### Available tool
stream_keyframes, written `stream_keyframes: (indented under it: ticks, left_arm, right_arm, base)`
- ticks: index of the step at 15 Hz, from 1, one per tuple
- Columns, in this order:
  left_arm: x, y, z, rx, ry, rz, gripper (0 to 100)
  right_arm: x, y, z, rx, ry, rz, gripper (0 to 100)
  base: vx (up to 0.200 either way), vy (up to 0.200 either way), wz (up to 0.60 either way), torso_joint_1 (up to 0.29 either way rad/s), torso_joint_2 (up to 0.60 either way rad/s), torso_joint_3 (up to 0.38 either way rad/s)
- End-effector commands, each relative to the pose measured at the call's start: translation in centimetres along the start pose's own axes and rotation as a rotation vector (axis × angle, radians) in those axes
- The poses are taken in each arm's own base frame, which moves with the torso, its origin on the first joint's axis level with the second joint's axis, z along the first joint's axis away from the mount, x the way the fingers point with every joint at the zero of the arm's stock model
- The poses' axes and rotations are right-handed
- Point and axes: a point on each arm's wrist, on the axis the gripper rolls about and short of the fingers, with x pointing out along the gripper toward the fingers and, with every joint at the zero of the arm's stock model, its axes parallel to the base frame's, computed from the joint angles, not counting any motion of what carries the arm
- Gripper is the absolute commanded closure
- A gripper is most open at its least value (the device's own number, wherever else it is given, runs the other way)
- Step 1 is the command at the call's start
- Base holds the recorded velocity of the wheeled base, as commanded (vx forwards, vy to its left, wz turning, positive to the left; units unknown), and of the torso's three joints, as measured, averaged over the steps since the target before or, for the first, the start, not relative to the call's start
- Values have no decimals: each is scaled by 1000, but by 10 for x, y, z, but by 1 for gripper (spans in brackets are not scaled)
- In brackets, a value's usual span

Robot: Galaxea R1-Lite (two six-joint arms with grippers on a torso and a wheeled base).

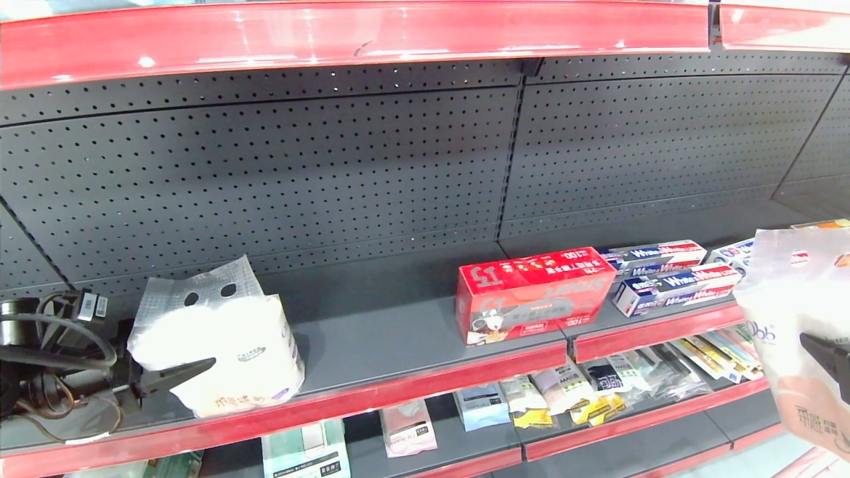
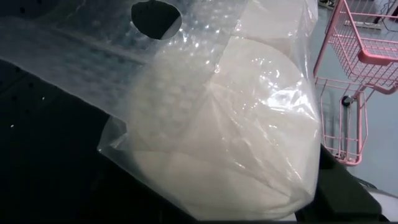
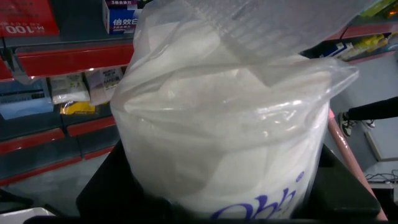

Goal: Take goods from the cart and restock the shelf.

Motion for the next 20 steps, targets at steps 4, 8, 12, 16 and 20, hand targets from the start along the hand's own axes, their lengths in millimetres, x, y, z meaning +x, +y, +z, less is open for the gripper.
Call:
stream_keyframes:
  ticks: [4, 8, 12, 16, 20]
  left_arm:
    - [0, -2, -2, -4, -16, -13, 100]
    - [0, 0, -1, 0, -14, -10, 100]
    - [3, -4, -3, -13, -13, -23, 100]
    - [1, -3, -5, 10, -12, -16, 100]
    - [1, -12, -10, -30, -7, -21, 100]
  right_arm:
    - [0, 0, 1, 0, -3, 0, 100]
    - [0, 0, 1, 0, -5, -2, 100]
    - [-1, -1, 2, 2, -5, -15, 100]
    - [-1, -2, 2, 3, -7, -19, 100]
    - [-3, -2, 3, 6, -12, -25, 100]
  base:
    - [0, 0, 0, 0, 0, 0]
    - [0, 0, 0, 0, 0, 0]
    - [0, 0, 0, 0, 0, 0]
    - [0, 0, 0, 0, 0, 0]
    - [0, 0, 0, 0, 0, 0]
